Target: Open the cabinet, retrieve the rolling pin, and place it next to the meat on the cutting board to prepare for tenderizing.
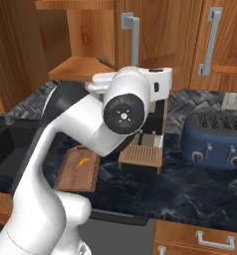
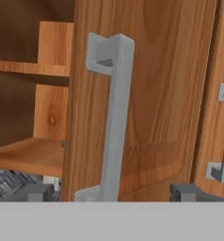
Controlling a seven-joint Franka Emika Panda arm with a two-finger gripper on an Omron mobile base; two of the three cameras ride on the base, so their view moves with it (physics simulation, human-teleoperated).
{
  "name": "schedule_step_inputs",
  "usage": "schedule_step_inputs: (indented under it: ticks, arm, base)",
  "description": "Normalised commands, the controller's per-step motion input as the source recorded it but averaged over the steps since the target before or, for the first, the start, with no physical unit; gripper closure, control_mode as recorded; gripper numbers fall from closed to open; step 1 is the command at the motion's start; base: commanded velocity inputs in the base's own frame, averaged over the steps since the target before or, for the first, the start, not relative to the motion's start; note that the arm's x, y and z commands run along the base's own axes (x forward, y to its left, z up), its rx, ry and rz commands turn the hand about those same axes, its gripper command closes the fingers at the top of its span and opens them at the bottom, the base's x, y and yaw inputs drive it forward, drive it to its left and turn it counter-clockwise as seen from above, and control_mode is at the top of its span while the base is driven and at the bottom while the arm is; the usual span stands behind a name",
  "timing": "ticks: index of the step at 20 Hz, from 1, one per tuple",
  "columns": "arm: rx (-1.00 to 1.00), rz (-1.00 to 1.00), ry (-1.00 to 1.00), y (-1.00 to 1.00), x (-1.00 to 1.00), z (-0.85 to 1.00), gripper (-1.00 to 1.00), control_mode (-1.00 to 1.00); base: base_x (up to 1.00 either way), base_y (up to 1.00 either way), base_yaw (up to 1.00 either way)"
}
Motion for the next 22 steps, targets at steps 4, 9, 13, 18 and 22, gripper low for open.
schedule_step_inputs:
  ticks: [4,9,13,18,22]
  arm:
    - [-0.12,-0.10,-0.14,0.26,-0.98,0.00,-1.00,-1.00]
    - [-0.19,-0.12,-0.09,0.53,-0.74,0.00,-1.00,-1.00]
    - [-0.25,-0.09,-0.06,0.79,-0.22,0.00,-1.00,-1.00]
    - [-0.26,-0.03,-0.03,0.79,-0.01,0.00,-1.00,-1.00]
    - [-0.25,0.00,-0.01,0.44,0.12,0.00,-1.00,-1.00]
  base:
    - [0.00,0.00,0.00]
    - [0.00,0.00,0.00]
    - [0.00,0.00,0.00]
    - [0.00,0.00,0.00]
    - [0.00,0.00,0.00]
